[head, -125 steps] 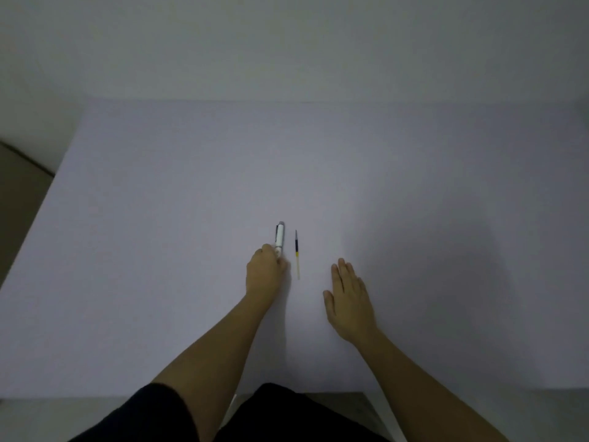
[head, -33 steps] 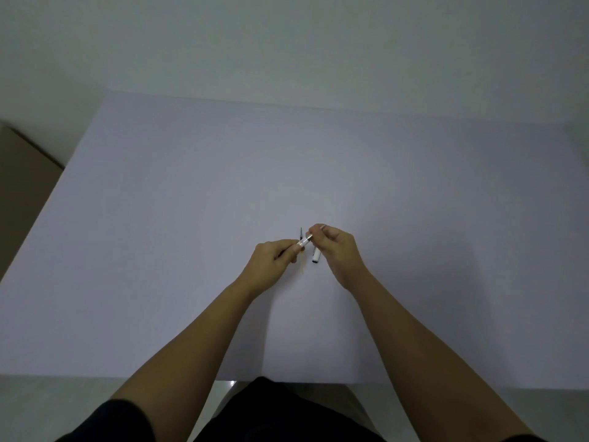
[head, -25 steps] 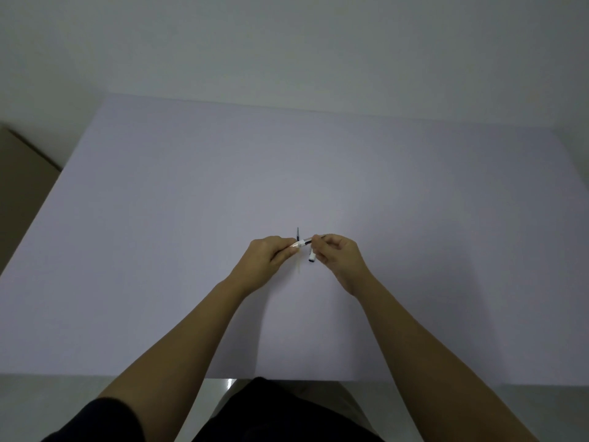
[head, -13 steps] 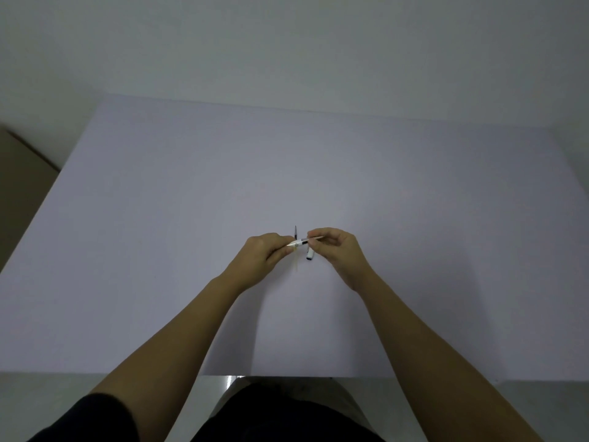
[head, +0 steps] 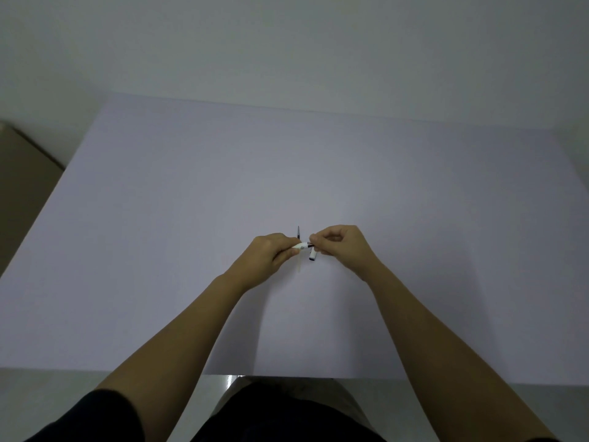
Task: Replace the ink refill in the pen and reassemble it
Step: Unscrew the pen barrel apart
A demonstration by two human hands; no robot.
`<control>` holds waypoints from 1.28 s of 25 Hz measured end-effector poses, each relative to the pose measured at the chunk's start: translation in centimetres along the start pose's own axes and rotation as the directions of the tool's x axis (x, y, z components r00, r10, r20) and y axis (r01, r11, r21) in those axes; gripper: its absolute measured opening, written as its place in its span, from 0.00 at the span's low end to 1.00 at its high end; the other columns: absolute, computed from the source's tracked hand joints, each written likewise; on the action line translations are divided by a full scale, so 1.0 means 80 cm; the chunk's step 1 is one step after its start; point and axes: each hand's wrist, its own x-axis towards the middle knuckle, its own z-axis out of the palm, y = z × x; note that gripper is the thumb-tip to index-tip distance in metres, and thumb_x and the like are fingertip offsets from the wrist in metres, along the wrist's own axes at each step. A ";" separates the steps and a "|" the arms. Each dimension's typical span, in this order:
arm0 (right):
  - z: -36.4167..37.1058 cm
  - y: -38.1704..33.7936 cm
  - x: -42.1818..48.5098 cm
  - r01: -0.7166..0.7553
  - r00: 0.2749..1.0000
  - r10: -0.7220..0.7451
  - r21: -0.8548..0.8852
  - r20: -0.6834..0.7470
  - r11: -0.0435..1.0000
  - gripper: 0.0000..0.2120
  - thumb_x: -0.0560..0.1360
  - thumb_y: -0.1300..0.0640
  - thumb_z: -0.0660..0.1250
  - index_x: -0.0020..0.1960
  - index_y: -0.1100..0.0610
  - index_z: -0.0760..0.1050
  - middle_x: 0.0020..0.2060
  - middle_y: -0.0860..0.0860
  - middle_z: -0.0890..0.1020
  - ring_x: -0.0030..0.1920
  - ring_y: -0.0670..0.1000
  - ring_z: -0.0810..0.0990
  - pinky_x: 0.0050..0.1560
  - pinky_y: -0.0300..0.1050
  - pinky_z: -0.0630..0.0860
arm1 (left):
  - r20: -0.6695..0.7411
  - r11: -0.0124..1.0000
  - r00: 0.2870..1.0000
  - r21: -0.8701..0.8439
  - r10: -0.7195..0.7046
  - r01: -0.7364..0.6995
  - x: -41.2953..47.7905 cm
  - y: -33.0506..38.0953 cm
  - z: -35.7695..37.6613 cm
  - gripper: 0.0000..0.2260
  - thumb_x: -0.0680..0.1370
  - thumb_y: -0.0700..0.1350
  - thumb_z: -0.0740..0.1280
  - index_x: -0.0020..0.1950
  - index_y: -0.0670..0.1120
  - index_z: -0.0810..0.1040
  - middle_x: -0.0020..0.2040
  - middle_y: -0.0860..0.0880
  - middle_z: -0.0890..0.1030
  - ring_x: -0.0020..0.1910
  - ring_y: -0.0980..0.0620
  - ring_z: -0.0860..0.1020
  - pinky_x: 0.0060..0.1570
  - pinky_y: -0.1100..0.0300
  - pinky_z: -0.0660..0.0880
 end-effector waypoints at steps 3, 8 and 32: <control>-0.002 -0.005 -0.001 0.037 0.999 -0.038 0.021 0.030 0.999 0.06 0.69 0.60 0.73 0.40 0.49 0.83 0.37 0.45 0.86 0.43 0.45 0.84 0.49 0.36 0.78 | -0.003 1.000 1.000 -0.008 -0.011 0.011 0.002 0.001 -0.002 0.10 0.79 0.45 0.61 0.56 0.45 0.79 0.37 0.47 0.78 0.35 0.53 0.72 0.36 0.70 0.65; -0.005 -0.008 -0.001 0.033 0.999 -0.031 -0.108 0.014 0.994 0.01 0.69 0.56 0.73 0.40 0.50 0.82 0.38 0.53 0.86 0.41 0.47 0.84 0.49 0.42 0.78 | 0.009 1.000 1.000 0.011 -0.009 0.009 0.002 -0.001 -0.005 0.11 0.79 0.47 0.60 0.56 0.45 0.79 0.37 0.46 0.79 0.35 0.50 0.73 0.36 0.66 0.65; -0.007 -0.018 -0.008 0.025 0.999 -0.019 -0.209 0.030 0.978 0.07 0.70 0.47 0.70 0.37 0.47 0.82 0.35 0.48 0.85 0.38 0.42 0.83 0.48 0.42 0.79 | 0.030 0.999 0.999 -0.009 -0.041 0.042 -0.006 0.008 -0.007 0.11 0.80 0.48 0.58 0.53 0.47 0.78 0.34 0.52 0.73 0.32 0.54 0.68 0.35 0.67 0.64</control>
